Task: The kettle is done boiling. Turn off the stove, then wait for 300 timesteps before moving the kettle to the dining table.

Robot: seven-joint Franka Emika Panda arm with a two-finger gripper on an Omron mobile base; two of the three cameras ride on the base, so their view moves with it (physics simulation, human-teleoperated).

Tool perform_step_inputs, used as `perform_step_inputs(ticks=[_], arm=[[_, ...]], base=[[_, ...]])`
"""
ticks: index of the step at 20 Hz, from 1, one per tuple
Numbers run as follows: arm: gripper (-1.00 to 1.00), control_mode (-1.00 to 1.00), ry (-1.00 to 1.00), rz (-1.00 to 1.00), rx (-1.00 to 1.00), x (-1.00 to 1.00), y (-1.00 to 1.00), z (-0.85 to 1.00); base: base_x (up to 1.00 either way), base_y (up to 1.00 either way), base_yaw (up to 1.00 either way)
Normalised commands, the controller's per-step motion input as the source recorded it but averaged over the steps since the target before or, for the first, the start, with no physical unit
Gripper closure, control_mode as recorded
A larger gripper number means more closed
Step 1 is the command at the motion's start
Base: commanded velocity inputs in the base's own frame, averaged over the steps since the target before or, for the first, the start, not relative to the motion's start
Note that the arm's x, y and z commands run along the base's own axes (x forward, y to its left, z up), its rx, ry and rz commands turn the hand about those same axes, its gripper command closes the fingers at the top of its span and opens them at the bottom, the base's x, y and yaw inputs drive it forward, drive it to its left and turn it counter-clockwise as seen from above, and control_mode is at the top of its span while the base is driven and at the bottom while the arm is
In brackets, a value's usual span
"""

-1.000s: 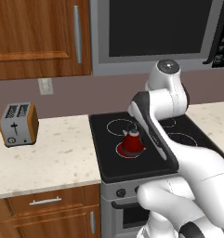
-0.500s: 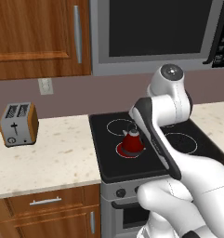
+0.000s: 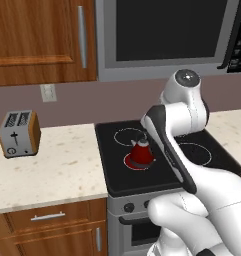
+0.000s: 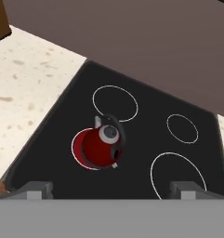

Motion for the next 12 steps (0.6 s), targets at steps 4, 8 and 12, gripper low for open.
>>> perform_step_inputs(ticks=[4, 8, 12], arm=[[-1.0, 1.0, 0.0, 0.0, 0.0, 0.0, 0.0, 0.0], [-1.0, 1.0, 0.0, 0.0, 0.0, 0.0, 0.0, 0.0], [-1.0, 1.0, 0.0, 0.0, 0.0, 0.0, 0.0, 0.0]], base=[[-0.06, -0.54, 0.0], [-0.06, -0.62, 0.0], [-0.02, -0.59, 0.0]])
